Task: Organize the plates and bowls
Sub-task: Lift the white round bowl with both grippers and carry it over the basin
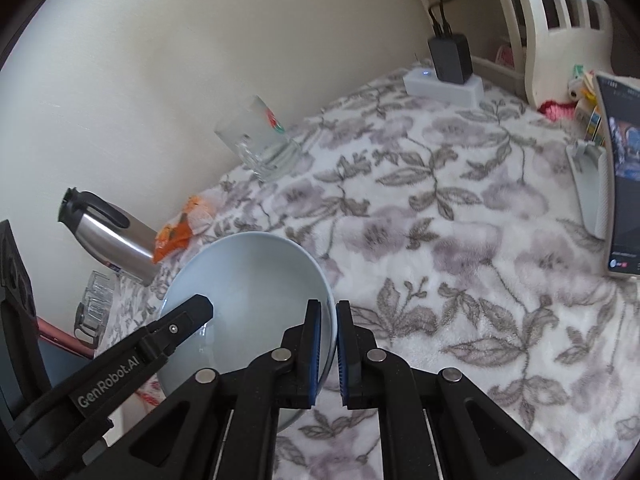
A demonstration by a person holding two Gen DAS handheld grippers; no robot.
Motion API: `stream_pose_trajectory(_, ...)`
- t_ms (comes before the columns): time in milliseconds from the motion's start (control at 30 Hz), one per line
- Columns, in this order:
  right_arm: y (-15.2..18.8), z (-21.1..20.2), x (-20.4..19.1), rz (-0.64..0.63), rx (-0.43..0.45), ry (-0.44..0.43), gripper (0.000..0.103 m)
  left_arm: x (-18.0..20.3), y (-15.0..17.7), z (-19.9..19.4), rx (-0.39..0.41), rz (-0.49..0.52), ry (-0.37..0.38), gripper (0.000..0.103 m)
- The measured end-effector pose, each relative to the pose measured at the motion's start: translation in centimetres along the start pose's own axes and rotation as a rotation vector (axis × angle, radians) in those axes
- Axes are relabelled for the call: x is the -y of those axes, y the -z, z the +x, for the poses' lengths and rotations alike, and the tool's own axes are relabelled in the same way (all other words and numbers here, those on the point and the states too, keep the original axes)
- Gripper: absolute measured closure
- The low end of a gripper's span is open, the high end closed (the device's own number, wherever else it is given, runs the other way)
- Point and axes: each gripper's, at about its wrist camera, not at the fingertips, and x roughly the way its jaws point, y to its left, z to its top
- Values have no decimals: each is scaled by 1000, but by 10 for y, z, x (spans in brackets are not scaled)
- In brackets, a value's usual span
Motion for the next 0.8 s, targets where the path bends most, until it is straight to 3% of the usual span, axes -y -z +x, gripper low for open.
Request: stream_pose_trajectory(800,29,-45,-79,-113,32,-47,94,-63,0,-91,91,-128,63,89)
